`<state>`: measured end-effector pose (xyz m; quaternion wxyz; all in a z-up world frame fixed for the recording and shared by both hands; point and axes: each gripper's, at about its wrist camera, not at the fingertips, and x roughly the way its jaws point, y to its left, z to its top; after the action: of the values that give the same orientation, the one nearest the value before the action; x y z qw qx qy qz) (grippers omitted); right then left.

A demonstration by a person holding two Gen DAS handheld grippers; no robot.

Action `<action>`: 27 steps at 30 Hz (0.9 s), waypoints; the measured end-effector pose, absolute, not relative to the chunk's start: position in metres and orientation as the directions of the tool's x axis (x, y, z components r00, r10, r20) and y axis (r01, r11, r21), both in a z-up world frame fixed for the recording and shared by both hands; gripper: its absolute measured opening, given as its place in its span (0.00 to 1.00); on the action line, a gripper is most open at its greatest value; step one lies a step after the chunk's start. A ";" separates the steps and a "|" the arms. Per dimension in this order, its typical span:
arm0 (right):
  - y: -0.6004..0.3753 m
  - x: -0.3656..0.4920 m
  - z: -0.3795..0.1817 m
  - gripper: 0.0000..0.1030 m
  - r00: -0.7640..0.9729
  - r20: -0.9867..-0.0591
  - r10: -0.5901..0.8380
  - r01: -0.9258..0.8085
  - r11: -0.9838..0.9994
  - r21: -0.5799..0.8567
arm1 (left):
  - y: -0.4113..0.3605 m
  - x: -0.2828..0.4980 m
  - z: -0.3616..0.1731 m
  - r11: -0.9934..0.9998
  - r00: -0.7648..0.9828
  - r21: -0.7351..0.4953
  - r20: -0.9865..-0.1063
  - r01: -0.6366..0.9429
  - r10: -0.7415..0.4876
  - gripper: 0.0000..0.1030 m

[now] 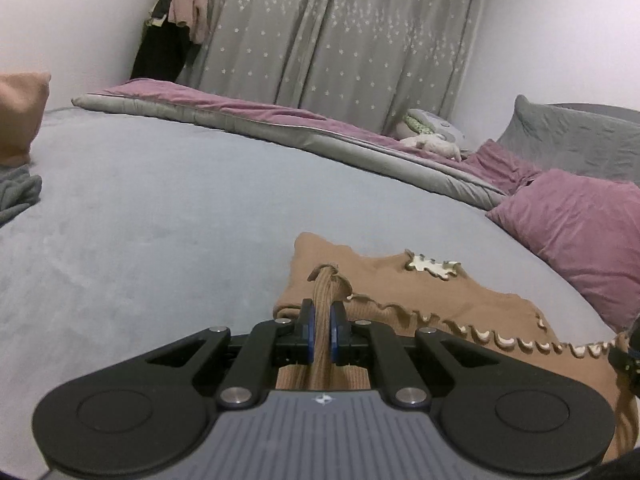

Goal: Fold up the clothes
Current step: 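Lower the folded hem onto the sweater and open both grippers, then lift both open grippers away from the folded sweater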

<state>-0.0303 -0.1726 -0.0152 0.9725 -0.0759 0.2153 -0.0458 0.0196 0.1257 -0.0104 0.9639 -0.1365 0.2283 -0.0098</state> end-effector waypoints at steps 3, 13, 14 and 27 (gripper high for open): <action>-0.173 -0.018 -0.031 0.11 0.879 -0.461 -0.122 0.046 0.984 -0.172 | 0.122 0.027 -0.022 0.974 0.887 -0.218 -0.458 -0.057 -0.050 0.06; -0.174 -0.002 -0.053 0.19 0.831 -0.539 -0.140 0.049 0.983 -0.179 | 0.114 0.046 -0.050 0.984 0.832 -0.143 -0.555 -0.111 0.013 0.20; -0.174 -0.002 -0.052 0.25 0.831 -0.536 -0.147 0.055 0.982 -0.183 | 0.115 0.046 -0.050 0.983 0.831 -0.144 -0.557 -0.114 0.015 0.21; -0.146 -0.029 -0.020 0.60 0.895 -0.440 -0.076 0.004 0.987 -0.162 | 0.088 0.020 -0.019 0.995 0.890 -0.103 -0.454 -0.008 -0.040 0.43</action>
<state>-0.0295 -0.1462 -0.0197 0.9701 -0.0786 0.2286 -0.0204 0.0196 0.0884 -0.0193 0.9708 -0.0512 0.2340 -0.0083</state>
